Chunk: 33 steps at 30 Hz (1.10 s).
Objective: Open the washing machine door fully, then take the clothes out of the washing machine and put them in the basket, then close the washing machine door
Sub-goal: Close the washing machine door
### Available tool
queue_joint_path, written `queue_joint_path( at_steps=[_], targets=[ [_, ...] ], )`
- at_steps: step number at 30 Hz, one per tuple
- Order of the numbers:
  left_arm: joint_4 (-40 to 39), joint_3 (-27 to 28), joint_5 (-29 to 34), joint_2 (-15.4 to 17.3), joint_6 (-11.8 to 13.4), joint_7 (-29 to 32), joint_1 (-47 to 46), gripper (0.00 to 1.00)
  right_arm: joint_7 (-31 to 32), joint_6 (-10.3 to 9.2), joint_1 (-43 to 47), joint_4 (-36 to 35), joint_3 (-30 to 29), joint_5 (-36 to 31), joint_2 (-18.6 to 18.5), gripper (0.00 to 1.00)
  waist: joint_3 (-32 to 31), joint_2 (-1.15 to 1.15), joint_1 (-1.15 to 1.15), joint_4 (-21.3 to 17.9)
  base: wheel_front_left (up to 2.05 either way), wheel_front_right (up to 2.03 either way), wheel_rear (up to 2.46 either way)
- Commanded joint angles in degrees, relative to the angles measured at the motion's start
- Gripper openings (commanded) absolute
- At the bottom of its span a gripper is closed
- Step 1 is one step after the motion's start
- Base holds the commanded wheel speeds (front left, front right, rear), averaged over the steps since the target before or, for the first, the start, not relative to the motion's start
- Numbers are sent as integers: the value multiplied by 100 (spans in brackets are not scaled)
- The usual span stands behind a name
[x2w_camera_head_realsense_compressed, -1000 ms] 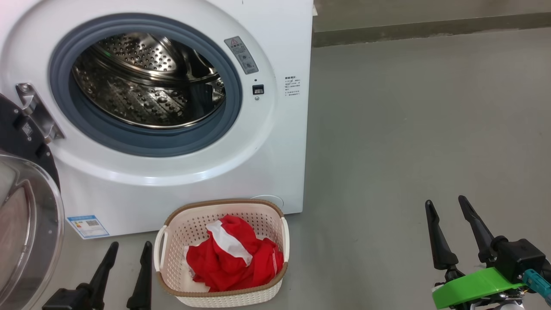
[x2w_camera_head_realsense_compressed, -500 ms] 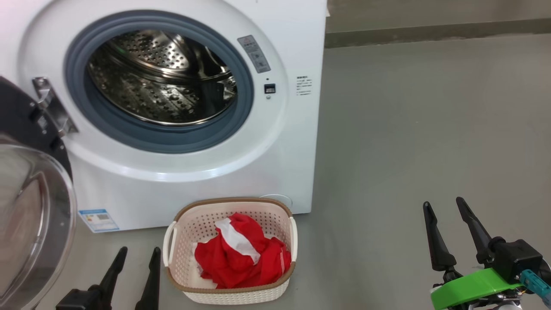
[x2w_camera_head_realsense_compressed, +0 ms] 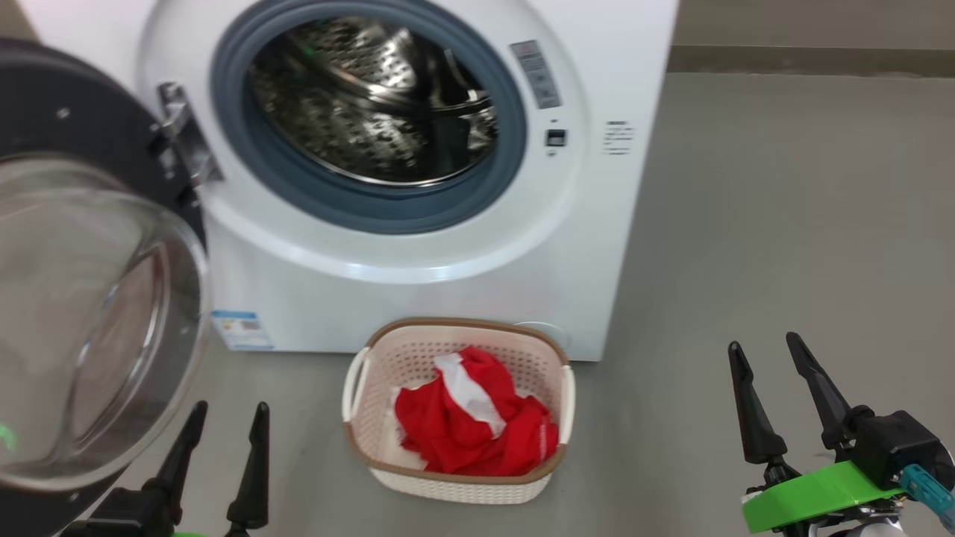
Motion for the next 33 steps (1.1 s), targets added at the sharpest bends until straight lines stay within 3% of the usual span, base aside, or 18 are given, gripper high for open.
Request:
queue_joint_path(
  at_steps=[1, 21, 33],
  targets=[
    [-171, 228, 1, 102, 66, -66, -220, 100, -36, 28, -236, -169, 173, -6, -57, 100, 106, 0, 0, 357, 0, 0, 0],
    [-204, 543, 149, 52, 630, -147, -233, 100, -36, 28, -276, -273, 217, -13, -107, 100, 155, 0, 0, 1655, 0, 0, 0],
    [-392, 610, 284, -69, 1079, 18, 10, 100, -36, 28, -257, -225, 234, -13, -131, 100, 117, 0, 0, 1996, 0, 0, 0]
  ],
)
